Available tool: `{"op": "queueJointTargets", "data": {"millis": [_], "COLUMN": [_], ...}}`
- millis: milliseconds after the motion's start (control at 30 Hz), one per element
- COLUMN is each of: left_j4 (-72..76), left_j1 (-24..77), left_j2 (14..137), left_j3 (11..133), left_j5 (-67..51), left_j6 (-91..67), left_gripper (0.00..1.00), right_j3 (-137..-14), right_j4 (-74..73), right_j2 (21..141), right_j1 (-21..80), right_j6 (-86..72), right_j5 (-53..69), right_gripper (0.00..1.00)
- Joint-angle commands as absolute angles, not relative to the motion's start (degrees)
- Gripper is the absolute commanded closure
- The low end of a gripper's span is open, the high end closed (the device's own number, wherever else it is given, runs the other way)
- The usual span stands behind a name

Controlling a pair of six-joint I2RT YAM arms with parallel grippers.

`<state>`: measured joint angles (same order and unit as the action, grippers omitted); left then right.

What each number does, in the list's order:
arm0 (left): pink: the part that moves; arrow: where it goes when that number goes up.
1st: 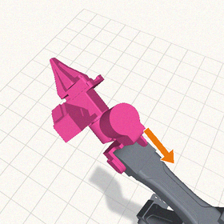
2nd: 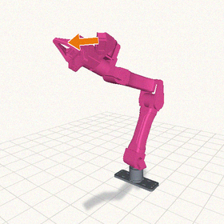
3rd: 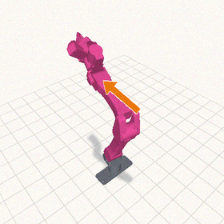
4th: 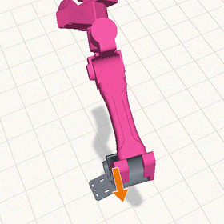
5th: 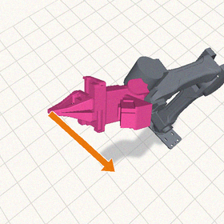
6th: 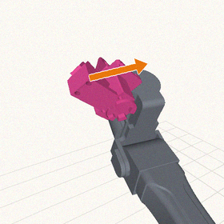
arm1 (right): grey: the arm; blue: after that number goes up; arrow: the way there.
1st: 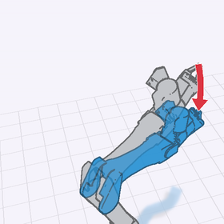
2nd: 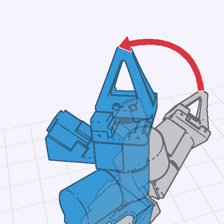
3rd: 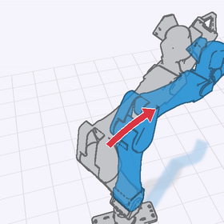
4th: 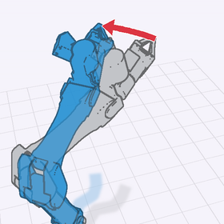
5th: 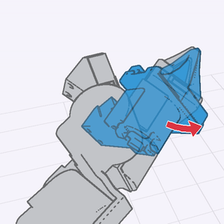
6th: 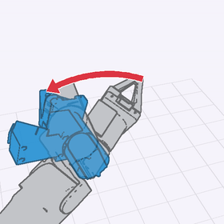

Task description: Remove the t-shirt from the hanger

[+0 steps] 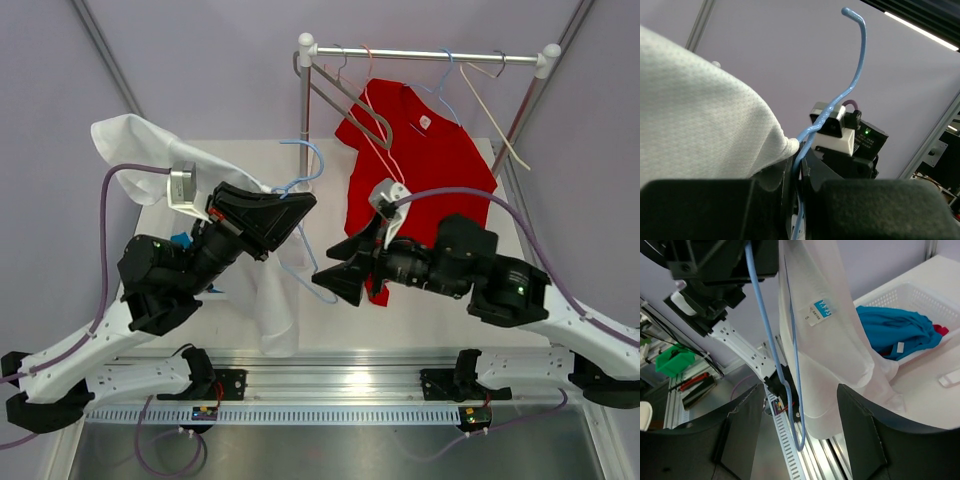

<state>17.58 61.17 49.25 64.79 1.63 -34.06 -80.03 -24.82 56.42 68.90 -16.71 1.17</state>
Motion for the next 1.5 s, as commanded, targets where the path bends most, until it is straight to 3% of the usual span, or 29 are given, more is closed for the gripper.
{"op": "queueJointTargets", "data": {"millis": [0, 100, 233, 267, 333, 433, 467, 600, 900, 1133, 1367, 1467], "left_j4": [22.32, 22.59, 22.59, 22.24, 21.45, 17.85, 14.01, 6.69, -11.14, -21.27, -21.01, -18.02], "left_j1": [61.0, 61.0, 61.0, 61.0, 61.0, 61.0, 61.0, 61.0, 61.0, 60.91, 61.0, 60.91], "left_j2": [49.57, 50.27, 50.28, 50.1, 50.01, 49.57, 49.48, 48.52, 45.18, 37.36, 46.92, 51.32], "left_j3": [64.95, 65.13, 64.95, 64.78, 65.04, 66.53, 67.32, 71.36, 80.51, 68.13, 71.36, 74.35], "left_j5": [0.35, 0.35, 0.35, 0.35, 0.35, 0.35, 0.35, 0.35, -0.72, 24.14, 33.38, 31.56], "left_j6": [-34.98, -35.51, -35.95, -36.03, -35.95, -34.98, -33.76, -31.29, -22.16, -13.2, -4.93, -1.42], "left_gripper": [1.0, 1.0, 1.0, 1.0, 1.0, 0.78, 0.55, 0.02, 0.01, 0.01, 0.01, 0.01], "right_j3": [-82.44, -82.18, -81.74, -81.48, -79.72, -78.49, -78.31, -76.65, -73.92, -75.14, -76.38, -75.85], "right_j4": [-23.55, -22.59, -22.06, -21.28, -20.13, -19.42, -19.77, -19.43, -15.82, -17.83, -19.25, -19.51], "right_j2": [58.88, 60.38, 61.0, 60.3, 59.33, 57.22, 56.35, 54.5, 51.07, 47.37, 46.85, 46.58], "right_j1": [70.31, 70.84, 71.45, 71.54, 71.72, 71.72, 71.72, 71.72, 71.63, 71.72, 71.72, 71.72], "right_j6": [-14.06, -13.8, -13.8, -14.06, -14.5, -15.47, -15.64, -15.65, -13.89, -14.76, -15.99, -16.43], "right_j5": [1.32, 0.62, -2.89, -4.64, -5.8, -8.78, -9.92, -12.91, -16.61, -12.57, -7.65, -6.6], "right_gripper": [0.3, 0.33, 0.67, 0.87, 1.0, 1.0, 1.0, 1.0, 1.0, 1.0, 1.0, 1.0]}}
